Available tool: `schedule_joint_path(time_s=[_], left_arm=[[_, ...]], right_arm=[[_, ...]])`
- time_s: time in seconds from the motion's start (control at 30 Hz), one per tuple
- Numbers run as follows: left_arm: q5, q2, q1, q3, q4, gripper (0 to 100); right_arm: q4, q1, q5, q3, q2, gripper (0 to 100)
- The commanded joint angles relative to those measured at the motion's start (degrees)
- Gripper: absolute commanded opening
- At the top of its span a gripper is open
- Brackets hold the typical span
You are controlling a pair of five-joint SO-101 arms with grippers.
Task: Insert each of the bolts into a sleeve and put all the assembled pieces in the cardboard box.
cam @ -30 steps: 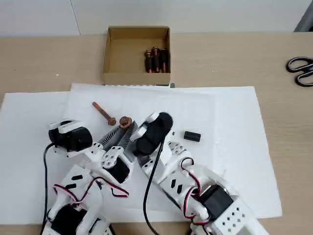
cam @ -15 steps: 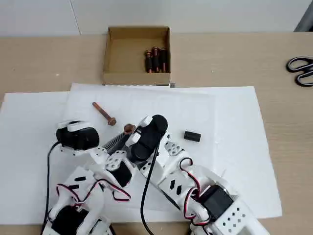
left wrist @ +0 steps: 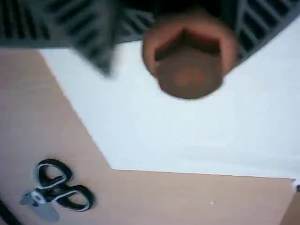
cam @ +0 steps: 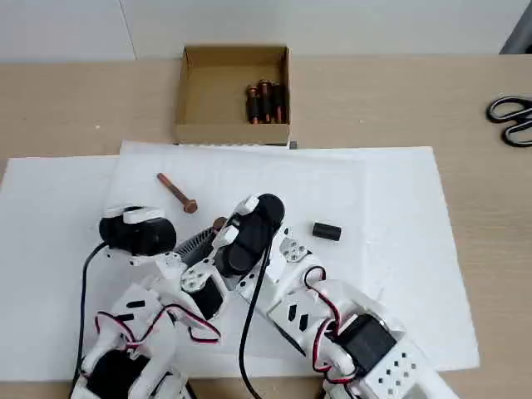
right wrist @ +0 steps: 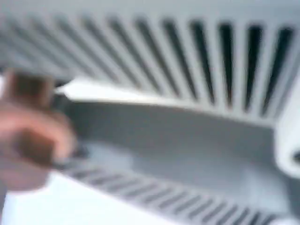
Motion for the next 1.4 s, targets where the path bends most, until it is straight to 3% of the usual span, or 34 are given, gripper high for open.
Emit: schedule_joint_path(time_s=[0.0, 0.27, 0.4, 0.7, 0.8, 0.93, 1.1, 1.37], left_arm=[[-2.11, -0.53, 0.18, -0.57, 1.93, 24], [-6.33, -0.53, -0.09, -5.23, 3.69, 24], [-9.14, -0.53, -3.87, -6.46, 3.69, 23], [-17.67, -0.53, -12.04, -11.91, 3.6, 1], [-18.37, -0.62, -13.19, -11.65, 3.87, 1], [-18.37, -0.62, -16.26, -7.08, 4.22, 1], [-18.46, -0.62, -21.36, 4.35, 3.6, 1], [-18.46, -0.62, -21.63, 13.32, -3.52, 1]], right_arm=[[-1.8, 0.13, 0.53, -4.31, -0.84, 0.4], [-1.8, 0.13, 0.53, -4.22, -0.48, 0.4], [-1.71, 1.19, 0.53, -4.13, -0.4, 0.4], [-2.07, 6.64, 0.35, -0.09, -0.75, 0.4], [-2.33, 6.99, 0.18, 0.7, -0.75, 0.4], [-2.24, 10.51, -0.18, 1.41, -0.31, 0.4], [-2.86, 17.1, -6.77, 0.26, 3.03, 0.4], [-9.45, 23.16, -7.91, -17.41, 25.63, 0.4]])
